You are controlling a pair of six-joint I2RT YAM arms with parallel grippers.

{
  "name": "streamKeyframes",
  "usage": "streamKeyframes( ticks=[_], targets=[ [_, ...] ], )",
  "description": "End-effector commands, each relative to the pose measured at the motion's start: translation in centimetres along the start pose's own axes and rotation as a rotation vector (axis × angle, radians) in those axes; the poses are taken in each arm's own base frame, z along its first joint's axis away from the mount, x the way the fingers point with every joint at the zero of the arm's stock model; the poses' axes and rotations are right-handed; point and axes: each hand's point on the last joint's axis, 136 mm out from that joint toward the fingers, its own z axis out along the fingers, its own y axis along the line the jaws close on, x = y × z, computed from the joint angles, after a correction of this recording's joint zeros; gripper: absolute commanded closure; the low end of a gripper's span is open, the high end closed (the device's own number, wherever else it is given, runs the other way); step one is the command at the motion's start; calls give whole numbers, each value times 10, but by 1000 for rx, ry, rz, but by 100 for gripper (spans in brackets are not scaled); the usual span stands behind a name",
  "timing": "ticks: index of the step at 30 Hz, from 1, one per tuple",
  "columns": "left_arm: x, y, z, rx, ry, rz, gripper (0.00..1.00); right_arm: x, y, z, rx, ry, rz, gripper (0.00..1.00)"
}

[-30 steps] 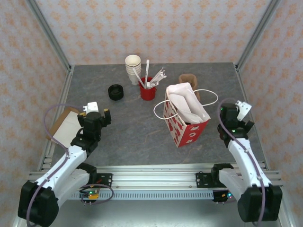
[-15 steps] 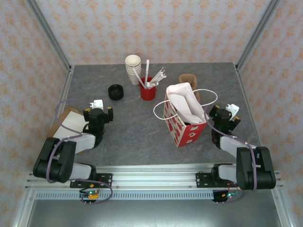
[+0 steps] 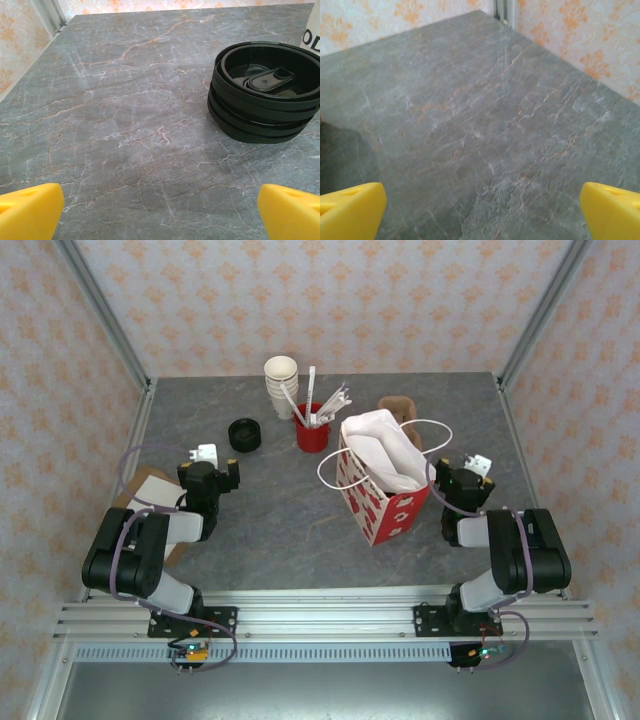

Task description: Pack the takeout coffee

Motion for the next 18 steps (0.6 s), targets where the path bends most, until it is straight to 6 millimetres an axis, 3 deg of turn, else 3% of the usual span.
streamKeyframes(
  ticks=[1, 18],
  targets=[
    [-12, 0, 1, 5, -32, -20, 0, -15, 14, 7, -25, -25, -25, 1],
    [-12, -1, 1, 6, -30, -19, 0, -12, 24, 8, -52, 2, -70, 1]
  ],
)
